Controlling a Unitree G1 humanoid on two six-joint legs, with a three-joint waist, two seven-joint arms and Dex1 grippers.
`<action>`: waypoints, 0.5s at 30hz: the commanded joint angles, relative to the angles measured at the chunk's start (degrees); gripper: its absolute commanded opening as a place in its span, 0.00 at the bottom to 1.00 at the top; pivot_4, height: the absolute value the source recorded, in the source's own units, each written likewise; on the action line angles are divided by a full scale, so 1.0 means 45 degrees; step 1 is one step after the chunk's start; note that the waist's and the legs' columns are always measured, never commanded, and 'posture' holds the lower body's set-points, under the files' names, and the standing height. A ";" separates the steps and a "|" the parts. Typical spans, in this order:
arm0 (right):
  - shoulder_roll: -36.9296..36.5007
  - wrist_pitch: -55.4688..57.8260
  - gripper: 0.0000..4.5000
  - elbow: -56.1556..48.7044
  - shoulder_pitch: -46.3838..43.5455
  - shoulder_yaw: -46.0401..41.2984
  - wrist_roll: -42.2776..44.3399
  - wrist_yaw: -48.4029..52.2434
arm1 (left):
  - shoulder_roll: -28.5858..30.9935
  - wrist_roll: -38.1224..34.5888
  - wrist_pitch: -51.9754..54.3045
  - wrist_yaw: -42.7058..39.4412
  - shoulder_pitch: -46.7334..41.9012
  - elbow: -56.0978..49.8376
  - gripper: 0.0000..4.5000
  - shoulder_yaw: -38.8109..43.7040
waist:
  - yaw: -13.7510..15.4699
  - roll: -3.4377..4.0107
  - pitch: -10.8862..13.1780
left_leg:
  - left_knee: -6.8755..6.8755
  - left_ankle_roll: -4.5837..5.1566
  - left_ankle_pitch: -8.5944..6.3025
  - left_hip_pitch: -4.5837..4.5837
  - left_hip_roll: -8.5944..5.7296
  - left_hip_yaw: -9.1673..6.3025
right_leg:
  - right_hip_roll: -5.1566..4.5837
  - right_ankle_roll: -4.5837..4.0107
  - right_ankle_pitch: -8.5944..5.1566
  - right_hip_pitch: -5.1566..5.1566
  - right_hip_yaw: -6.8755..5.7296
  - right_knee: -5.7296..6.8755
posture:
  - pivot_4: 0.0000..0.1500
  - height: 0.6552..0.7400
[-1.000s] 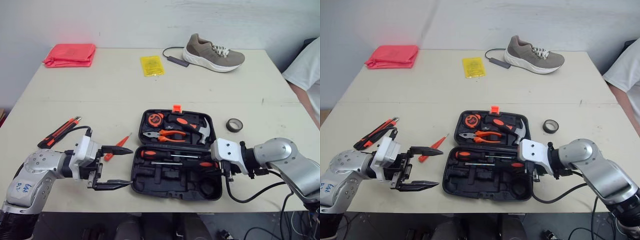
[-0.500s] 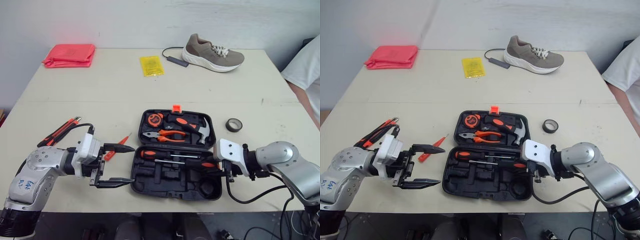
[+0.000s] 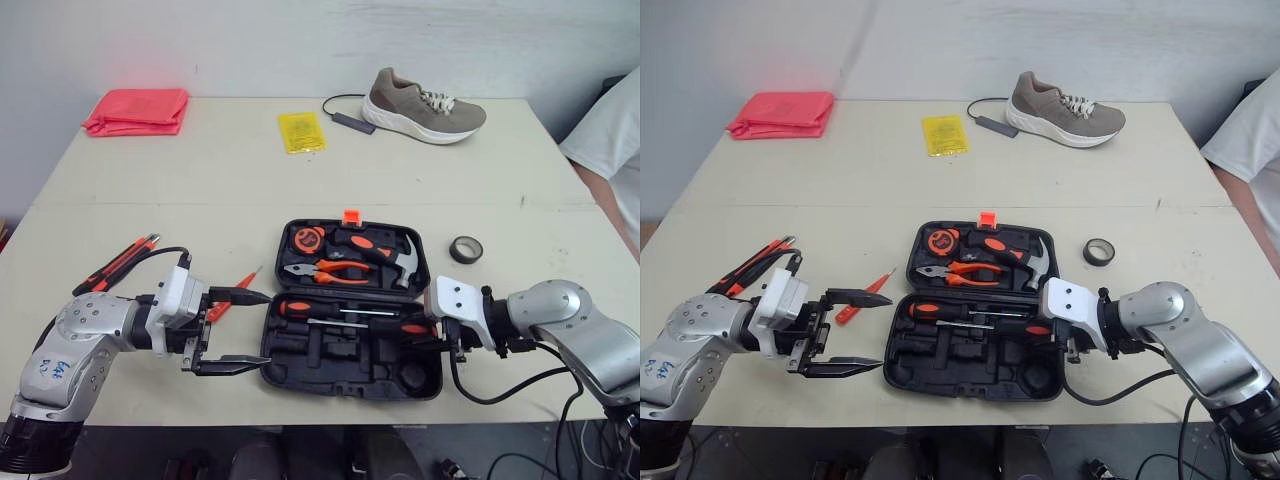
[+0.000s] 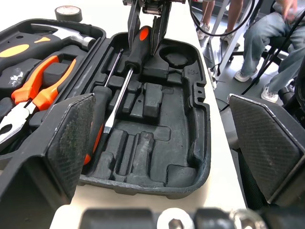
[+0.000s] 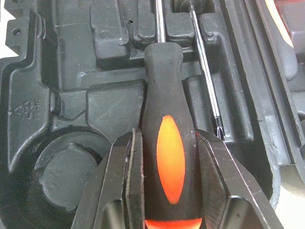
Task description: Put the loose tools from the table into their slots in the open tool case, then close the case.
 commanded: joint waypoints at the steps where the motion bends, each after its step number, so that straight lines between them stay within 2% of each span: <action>1: -0.0133 -0.0141 0.65 0.0137 0.0166 0.0022 -0.0304 0.0210 | 0.0008 0.0019 -0.0056 0.0026 -0.0098 -0.0284 1.00 0.0029 | 0.0001 -0.0002 -0.0001 | 0.0000 0.0000 0.0000 0.0000 -0.0001 0.0001 | 0.0000 0.0000 0.0000 0.0001 0.0000 0.0000 | 1.00 1.00; 4: -0.0189 -0.0752 0.99 0.0220 0.0117 -0.0284 -0.0428 0.0268 | 0.0023 0.0017 -0.0068 -0.0009 -0.0087 -0.0235 1.00 0.0047 | 0.0003 -0.0002 -0.0001 | 0.0000 0.0001 0.0000 0.0000 -0.0002 0.0000 | 0.0000 0.0000 0.0000 0.0001 0.0000 -0.0001 | 1.00 1.00; 11: -0.0963 -0.0572 0.99 -0.0167 0.0032 -0.1703 0.0550 0.1143 | 0.0065 0.0007 -0.0043 -0.0048 -0.0035 -0.0198 1.00 0.0098 | 0.0005 0.0002 0.0003 | 0.0007 0.0002 -0.0001 -0.0002 -0.0004 0.0004 | 0.0000 0.0000 0.0000 -0.0003 0.0001 0.0008 | 1.00 1.00; 15: -0.0531 -0.1112 0.99 -0.0256 0.0482 -0.2821 0.1512 0.1458 | 0.0040 0.0016 -0.0083 -0.0036 -0.0042 -0.0198 1.00 0.0104 | 0.0008 0.0001 0.0002 | 0.0006 0.0002 -0.0001 -0.0002 -0.0002 0.0003 | 0.0003 0.0000 0.0000 -0.0002 0.0002 0.0007 | 1.00 1.00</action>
